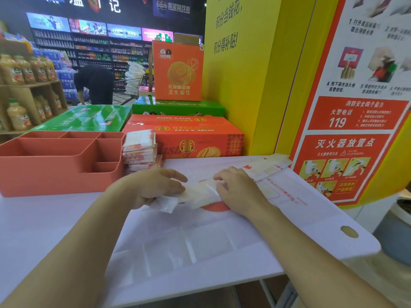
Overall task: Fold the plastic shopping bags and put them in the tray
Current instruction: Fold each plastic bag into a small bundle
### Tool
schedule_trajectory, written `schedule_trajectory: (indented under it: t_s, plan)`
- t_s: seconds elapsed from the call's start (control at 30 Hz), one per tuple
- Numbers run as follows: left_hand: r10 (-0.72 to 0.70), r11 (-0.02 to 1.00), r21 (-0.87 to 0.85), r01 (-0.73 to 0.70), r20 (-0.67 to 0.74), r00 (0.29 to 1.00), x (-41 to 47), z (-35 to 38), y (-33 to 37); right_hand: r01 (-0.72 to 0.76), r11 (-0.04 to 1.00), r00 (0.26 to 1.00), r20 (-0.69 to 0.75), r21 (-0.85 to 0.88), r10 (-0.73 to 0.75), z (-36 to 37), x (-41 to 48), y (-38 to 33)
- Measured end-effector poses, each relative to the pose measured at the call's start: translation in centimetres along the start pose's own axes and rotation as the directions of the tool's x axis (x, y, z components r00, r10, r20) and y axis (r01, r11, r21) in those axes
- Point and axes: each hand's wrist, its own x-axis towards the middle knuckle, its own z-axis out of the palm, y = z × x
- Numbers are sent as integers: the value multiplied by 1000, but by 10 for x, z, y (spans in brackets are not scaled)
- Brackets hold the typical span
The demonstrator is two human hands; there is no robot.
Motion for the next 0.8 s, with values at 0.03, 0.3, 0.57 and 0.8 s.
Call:
schedule_trajectory:
  t_s: [0.03, 0.3, 0.57, 0.8]
  plan:
    - [0, 1000, -22, 0, -11, 1000, 1, 2, 0, 38, 993, 999, -23, 111, -35, -1, -3, -5]
    - [-49, 976, -213, 36, -60, 997, 0, 2, 1, 140, 892, 956, 177, 431, -235, -1, -18, -29]
    - [65, 958, -276, -77, -50, 997, 6, 15, 0, 2, 879, 975, 196, 476, -108, -4, -19, -31]
    - [80, 997, 22, -78, -97, 992, 10, 21, -2, -81, 829, 992, 122, 554, 15, -2, -15, -29]
